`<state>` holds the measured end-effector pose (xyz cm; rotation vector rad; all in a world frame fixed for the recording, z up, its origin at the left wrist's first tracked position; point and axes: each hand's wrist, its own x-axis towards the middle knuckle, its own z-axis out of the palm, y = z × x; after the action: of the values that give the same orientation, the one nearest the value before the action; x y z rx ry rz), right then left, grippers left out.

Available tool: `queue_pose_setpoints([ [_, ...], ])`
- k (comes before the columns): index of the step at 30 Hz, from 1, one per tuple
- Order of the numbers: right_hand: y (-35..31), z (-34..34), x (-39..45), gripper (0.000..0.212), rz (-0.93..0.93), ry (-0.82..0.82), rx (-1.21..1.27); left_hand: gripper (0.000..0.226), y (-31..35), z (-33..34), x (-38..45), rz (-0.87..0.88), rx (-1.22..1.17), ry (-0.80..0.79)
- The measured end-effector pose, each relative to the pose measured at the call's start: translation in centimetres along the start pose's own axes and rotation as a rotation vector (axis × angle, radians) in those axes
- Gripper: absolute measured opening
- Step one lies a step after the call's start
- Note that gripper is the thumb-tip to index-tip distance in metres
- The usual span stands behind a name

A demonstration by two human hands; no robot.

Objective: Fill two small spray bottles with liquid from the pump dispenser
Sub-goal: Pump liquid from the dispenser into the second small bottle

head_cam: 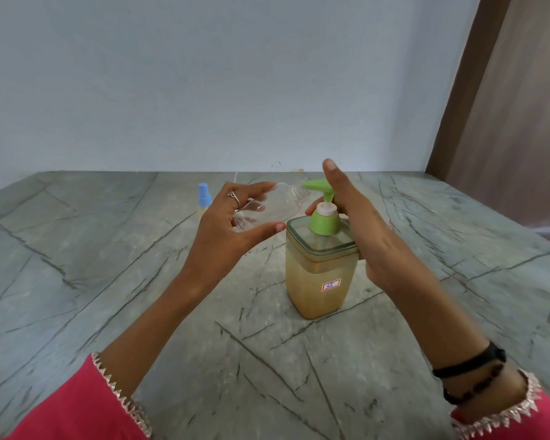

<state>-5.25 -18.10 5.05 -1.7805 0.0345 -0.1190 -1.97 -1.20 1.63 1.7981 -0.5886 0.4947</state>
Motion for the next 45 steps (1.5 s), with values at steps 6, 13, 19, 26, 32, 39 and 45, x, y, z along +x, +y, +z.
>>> queue_pose_setpoints([
  [6,-0.2,-0.5,0.6,0.034,0.092,-0.088,0.178,0.048,-0.1,-0.1,0.2,0.008,0.017,0.033],
  [13,0.2,-0.6,1.0,0.024,0.093,-0.104,0.296,0.048,0.0,-0.1,0.1,0.0,0.021,0.02],
  [19,0.3,-1.3,1.7,0.028,0.101,-0.201,0.298,0.048,0.0,-0.1,0.1,-0.002,0.011,-0.007],
  [26,0.3,-1.4,2.2,0.017,0.08,-0.248,0.284,0.052,-0.7,-0.3,0.2,-0.023,-0.002,-0.02],
  [32,0.5,-1.4,2.1,0.03,0.079,-0.242,0.201,0.05,-0.4,-0.1,0.2,-0.034,-0.036,-0.025],
  [39,0.1,-1.3,1.7,0.046,0.118,-0.272,0.156,0.051,-0.2,-0.2,0.3,-0.025,-0.018,-0.005],
  [45,0.2,-1.4,2.0,0.036,0.11,-0.283,0.187,0.05,0.1,-0.3,0.2,-0.028,-0.023,-0.004],
])
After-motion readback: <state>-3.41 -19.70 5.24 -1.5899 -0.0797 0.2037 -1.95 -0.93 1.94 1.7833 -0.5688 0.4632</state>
